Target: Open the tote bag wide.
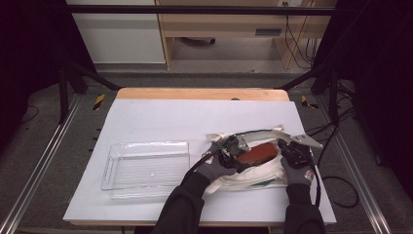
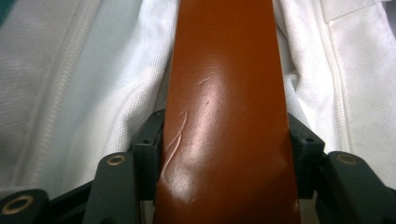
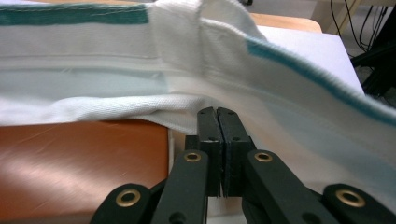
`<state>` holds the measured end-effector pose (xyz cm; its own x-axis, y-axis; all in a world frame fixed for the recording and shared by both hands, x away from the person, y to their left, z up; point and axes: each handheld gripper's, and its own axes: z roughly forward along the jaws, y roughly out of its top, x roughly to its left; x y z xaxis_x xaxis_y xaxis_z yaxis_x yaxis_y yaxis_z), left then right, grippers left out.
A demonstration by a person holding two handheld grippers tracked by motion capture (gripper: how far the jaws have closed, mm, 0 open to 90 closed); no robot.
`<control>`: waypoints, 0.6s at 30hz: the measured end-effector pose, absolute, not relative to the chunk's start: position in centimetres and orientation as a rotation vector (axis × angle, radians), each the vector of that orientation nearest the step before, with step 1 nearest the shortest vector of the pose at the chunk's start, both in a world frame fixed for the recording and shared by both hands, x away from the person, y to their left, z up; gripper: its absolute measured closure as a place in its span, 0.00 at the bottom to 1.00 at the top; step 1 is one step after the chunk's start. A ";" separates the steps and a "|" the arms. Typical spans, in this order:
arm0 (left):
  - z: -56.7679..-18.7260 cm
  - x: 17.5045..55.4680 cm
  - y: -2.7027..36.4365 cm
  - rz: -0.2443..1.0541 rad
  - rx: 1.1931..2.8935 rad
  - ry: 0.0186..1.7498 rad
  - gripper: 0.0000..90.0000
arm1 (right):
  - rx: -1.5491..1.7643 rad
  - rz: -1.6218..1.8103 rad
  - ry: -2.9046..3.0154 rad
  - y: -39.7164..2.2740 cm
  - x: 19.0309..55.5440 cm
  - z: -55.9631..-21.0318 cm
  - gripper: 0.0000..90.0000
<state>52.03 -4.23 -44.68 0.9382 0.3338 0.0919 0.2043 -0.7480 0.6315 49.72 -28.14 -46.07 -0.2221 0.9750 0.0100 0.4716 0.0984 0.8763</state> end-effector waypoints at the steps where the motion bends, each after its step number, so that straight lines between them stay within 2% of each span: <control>1: -44.7 52.0 -4.2 0.263 2.438 0.379 0.48 | 1.436 1.061 1.762 -28.3 49.9 -46.2 1.00; 11: -44.6 51.8 -4.0 0.263 2.423 0.366 0.48 | 1.459 1.027 1.786 -28.4 50.4 -47.1 0.99; 18: -44.5 52.1 -3.9 0.241 2.405 0.383 0.47 | 1.372 1.214 1.691 -29.7 47.2 -44.3 0.84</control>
<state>52.07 -3.87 -44.47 0.9396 0.3348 0.0713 0.2087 -0.7253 0.6561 47.21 -29.72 -44.28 -0.2529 0.9648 0.0723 0.3769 0.0294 0.9258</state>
